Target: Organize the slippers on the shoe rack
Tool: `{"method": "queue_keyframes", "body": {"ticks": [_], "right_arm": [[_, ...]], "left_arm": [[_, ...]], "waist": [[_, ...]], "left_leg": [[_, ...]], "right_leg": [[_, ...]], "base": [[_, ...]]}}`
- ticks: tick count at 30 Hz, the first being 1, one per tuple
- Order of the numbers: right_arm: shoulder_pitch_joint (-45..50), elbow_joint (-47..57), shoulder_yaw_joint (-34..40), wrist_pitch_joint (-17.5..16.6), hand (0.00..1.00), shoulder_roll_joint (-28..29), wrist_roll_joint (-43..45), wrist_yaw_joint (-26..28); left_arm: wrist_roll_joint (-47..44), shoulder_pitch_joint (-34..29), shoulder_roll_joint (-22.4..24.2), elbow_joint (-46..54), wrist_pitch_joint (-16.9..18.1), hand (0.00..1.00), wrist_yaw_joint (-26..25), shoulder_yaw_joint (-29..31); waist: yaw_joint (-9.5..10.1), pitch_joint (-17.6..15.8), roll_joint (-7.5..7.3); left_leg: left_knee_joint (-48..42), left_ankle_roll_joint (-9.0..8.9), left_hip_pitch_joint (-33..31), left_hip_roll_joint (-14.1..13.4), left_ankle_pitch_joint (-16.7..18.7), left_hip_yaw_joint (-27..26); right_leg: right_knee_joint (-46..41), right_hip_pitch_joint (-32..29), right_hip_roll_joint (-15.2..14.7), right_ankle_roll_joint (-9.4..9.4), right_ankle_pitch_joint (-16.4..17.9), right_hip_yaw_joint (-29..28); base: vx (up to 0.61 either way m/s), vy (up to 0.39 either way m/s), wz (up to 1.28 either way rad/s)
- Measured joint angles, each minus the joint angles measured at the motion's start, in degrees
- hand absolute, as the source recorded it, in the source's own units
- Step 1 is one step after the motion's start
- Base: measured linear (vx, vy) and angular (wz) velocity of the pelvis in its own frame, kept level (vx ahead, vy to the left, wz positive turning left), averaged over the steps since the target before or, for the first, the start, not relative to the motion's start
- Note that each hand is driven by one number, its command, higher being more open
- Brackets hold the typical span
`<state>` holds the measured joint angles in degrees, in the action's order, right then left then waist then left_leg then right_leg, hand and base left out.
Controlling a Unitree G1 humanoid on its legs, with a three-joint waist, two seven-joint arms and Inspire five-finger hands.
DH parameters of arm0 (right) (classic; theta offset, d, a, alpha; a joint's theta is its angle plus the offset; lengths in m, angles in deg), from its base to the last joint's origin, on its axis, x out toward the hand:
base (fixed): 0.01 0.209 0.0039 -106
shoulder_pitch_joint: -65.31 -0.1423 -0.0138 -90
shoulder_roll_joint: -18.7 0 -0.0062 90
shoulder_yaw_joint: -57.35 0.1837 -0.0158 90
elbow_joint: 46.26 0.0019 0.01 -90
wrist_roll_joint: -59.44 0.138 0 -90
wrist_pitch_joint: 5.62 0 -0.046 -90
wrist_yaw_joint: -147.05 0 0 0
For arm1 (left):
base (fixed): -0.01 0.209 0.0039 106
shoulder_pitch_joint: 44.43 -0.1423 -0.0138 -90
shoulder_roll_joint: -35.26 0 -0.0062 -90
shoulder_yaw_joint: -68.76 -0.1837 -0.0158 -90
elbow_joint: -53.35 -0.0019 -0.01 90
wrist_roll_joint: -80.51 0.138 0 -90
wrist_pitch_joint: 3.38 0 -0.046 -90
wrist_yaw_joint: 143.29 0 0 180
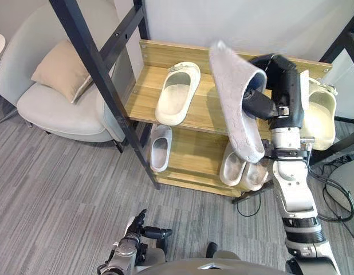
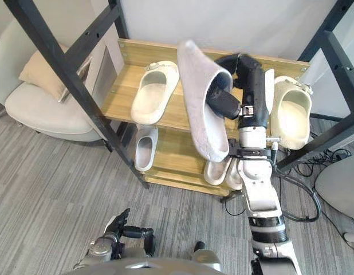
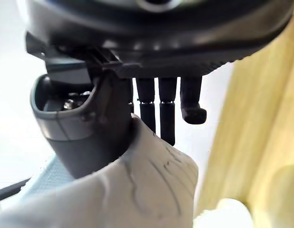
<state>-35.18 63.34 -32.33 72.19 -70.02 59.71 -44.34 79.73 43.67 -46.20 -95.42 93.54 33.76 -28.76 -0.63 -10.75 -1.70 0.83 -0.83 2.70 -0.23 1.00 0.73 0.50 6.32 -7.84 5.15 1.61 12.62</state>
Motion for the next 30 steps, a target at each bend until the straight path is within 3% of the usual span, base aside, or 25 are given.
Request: {"method": "queue_keyframes", "body": {"ticks": [6, 14, 23, 26, 27, 30], "right_arm": [[3.96, 5.66, -4.73, -3.3, 0.0, 2.11, 8.22, 4.37], [10.55, 5.26, -16.89, -2.24, 0.0, 2.53, 19.69, 15.76], [13.58, -1.29, -21.97, -0.97, 0.0, 0.9, 20.06, 19.26], [12.4, -4.74, -22.56, -0.32, 0.0, 0.3, 19.95, 19.44], [10.77, -6.72, -22.94, -0.26, 0.0, -0.67, 18.56, 19.11], [8.45, -8.27, -22.89, -0.06, 0.0, -1.87, 14.56, 17.56]], "left_arm": [[0.8, -0.48, 0.23, -0.04, 0.01, 1.0, -0.01, -0.06], [0.82, -1.09, 0.81, -0.07, 0.02, 1.0, 0.08, -0.14], [0.66, -1.12, 0.32, -0.16, 0.54, 1.0, 0.61, -0.26], [-0.88, 0.65, 0.07, 0.14, 0.84, 1.0, 0.55, -0.05], [-1.5, 2.64, 0.16, 0.18, 1.63, 1.0, 0.51, -0.07], [-3.49, 4.82, 0.13, 0.92, 2.58, 1.0, 0.4, 0.02]], "waist": [[-0.16, 0.95, 0.78], [-0.17, 2.22, 1.52], [0.06, 2.74, 0.97], [1.13, -0.09, 1.38], [1.96, -2.68, 2.11], [2.39, -6.2, 2.74]], "left_leg": [[-0.01, -0.01, 0.63, -0.01, 0.01, -0.17], [-0.03, -0.04, 0.74, -0.02, -0.07, -0.1], [-2.52, -0.14, -2.09, 0.42, 0.08, 3.09], [-11.93, -0.63, -8.94, 0.15, 3.14, 5.58], [-18.9, -0.9, -14.04, -0.13, 5.45, 6.61], [-25.61, -1.27, -20.18, 0.11, 7.19, 7.87]], "right_leg": [[-0.06, 0.5, -0.01, -0.06, 0.06, -0.12], [-0.02, 0.67, 0.01, -0.08, 0.11, -0.07], [-2.96, -0.48, -0.5, -0.12, 1.92, 3.02], [-7.92, -3.91, -0.31, -0.77, 3.65, 4.97], [-14.06, -7.9, -0.44, -1.08, 6.15, 5.51], [-22.67, -14.07, -1.63, -1.33, 9.64, 6.09]], "base": [[-0.01, 0.0, -0.02], [0.0, 0.0, 0.0], [-0.01, -0.015, 0.19], [-0.12, -0.017, 0.42], [-0.17, -0.004, 0.23], [-0.2, -0.007, 0.22]]}}
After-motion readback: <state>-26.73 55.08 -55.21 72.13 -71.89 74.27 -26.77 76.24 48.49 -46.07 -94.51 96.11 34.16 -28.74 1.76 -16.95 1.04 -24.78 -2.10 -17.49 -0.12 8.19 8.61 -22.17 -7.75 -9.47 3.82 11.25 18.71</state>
